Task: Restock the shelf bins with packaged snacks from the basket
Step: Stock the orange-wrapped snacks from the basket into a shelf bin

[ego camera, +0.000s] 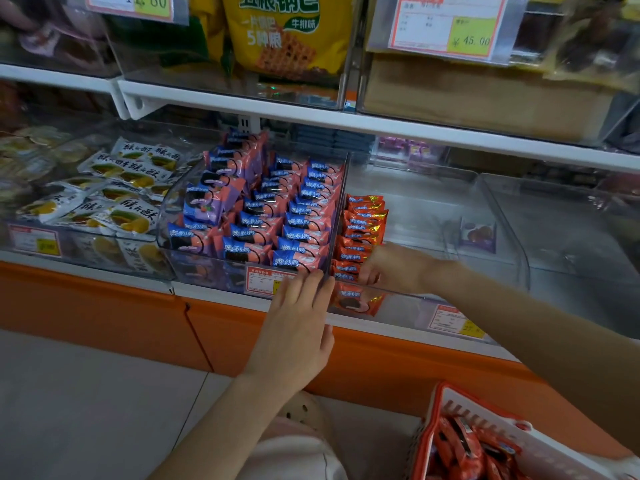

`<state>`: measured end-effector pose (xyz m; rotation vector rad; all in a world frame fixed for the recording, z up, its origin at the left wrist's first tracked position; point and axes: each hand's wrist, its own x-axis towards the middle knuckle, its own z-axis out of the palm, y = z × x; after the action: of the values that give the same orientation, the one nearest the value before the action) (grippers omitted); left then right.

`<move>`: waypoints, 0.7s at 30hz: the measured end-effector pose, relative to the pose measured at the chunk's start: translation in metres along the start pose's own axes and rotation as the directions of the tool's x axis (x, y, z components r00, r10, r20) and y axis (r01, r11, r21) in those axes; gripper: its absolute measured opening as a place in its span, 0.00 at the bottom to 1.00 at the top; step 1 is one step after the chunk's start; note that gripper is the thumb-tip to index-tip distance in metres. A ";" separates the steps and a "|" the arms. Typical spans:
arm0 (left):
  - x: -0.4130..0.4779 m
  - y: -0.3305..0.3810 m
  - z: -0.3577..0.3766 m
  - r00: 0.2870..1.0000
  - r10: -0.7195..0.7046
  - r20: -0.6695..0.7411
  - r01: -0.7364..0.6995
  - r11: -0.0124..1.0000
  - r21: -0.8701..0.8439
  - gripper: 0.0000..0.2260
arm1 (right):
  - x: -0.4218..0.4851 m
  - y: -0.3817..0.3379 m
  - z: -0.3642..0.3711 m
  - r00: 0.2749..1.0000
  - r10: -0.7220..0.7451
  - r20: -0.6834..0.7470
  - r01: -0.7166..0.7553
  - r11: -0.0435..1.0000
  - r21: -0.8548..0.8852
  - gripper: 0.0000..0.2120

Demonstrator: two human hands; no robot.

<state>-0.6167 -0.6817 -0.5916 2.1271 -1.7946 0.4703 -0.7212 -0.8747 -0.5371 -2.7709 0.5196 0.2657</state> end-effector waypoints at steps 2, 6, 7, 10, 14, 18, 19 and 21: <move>0.000 0.001 -0.001 1.000 -0.004 -0.006 0.004 1.000 -0.005 0.31 | -0.006 0.000 0.003 0.994 -0.003 -0.112 0.005 1.000 0.022 0.10; -0.001 0.002 -0.002 1.000 -0.001 -0.009 0.001 1.000 -0.001 0.31 | -0.005 0.000 0.007 0.993 -0.026 -0.114 0.042 0.988 0.147 0.07; -0.002 0.002 -0.002 1.000 -0.001 -0.008 0.001 1.000 0.003 0.32 | -0.004 0.000 0.006 0.995 -0.032 -0.092 0.046 0.987 0.151 0.08; -0.002 0.000 -0.002 1.000 0.003 -0.003 -0.003 1.000 0.022 0.33 | -0.001 -0.001 0.000 0.999 -0.029 -0.023 0.032 0.986 0.161 0.12; -0.002 0.000 -0.001 1.000 -0.010 0.003 0.010 1.000 0.003 0.33 | -0.016 -0.011 0.010 0.998 0.018 -0.053 -0.015 0.998 0.061 0.14; -0.002 0.004 -0.001 0.999 -0.046 0.013 0.046 0.999 -0.005 0.32 | -0.057 -0.018 0.027 0.969 0.060 -0.241 -0.057 0.998 0.018 0.18; -0.002 0.007 0.000 0.998 -0.060 0.014 0.060 0.998 0.010 0.32 | -0.068 -0.017 0.031 0.960 0.055 -0.273 -0.052 0.998 0.017 0.18; -0.003 0.016 0.000 0.995 -0.101 0.012 0.101 0.994 0.030 0.32 | -0.093 -0.012 0.038 0.942 0.051 -0.333 -0.050 0.999 0.012 0.20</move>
<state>-0.6326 -0.6819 -0.5928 2.2336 -1.6874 0.4606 -0.8064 -0.8213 -0.5479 -2.8141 0.6710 -0.1995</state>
